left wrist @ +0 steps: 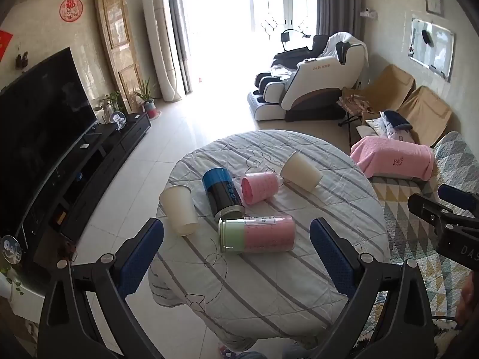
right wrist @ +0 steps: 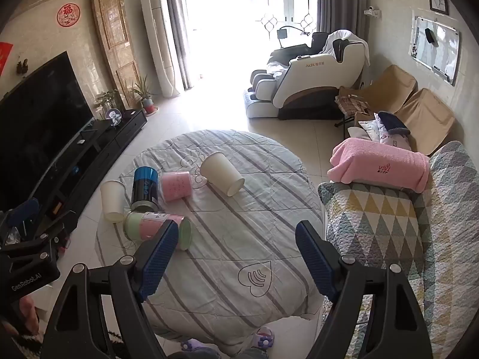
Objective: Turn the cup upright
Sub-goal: 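Move the right tool toward the blue-and-black tumbler lying on the table, then close the right tool around the blue-and-black tumbler's body, then lift the tumbler with the right tool and carry it over the table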
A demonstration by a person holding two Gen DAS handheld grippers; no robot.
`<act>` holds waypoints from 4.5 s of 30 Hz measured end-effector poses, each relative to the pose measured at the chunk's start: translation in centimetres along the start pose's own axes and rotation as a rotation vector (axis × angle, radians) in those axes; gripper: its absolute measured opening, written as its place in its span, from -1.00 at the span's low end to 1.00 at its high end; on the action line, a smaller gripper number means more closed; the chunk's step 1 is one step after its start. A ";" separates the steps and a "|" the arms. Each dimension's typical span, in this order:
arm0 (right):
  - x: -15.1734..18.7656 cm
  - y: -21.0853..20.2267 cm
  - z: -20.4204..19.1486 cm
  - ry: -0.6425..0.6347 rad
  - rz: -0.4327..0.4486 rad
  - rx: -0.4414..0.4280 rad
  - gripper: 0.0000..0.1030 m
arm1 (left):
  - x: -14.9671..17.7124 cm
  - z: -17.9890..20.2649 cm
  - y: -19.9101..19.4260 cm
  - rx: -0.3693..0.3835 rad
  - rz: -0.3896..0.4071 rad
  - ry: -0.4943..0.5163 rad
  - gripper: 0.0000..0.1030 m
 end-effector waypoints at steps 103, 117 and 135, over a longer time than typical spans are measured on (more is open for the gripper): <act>-2.1 24.0 -29.1 -0.228 -0.461 0.021 0.39 | 3.5 -25.5 15.1 0.064 -0.491 -0.264 0.99; -5.9 18.2 -25.3 -0.113 -0.385 -0.116 0.38 | 0.3 -22.0 13.6 0.075 -0.414 -0.229 0.99; -0.9 16.9 -5.0 0.032 -0.482 -0.024 0.38 | 0.6 -3.0 14.9 0.117 -0.403 -0.126 0.99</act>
Point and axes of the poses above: each gripper's, at about its wrist camera, not at the fingertips, and y roughly the way its jaws point, z to its right, x to its underside, the point moved 4 cm from there along y, roughly the way its jaws point, and after that the axes turned 15 degrees about x, right-handed, at the moved point
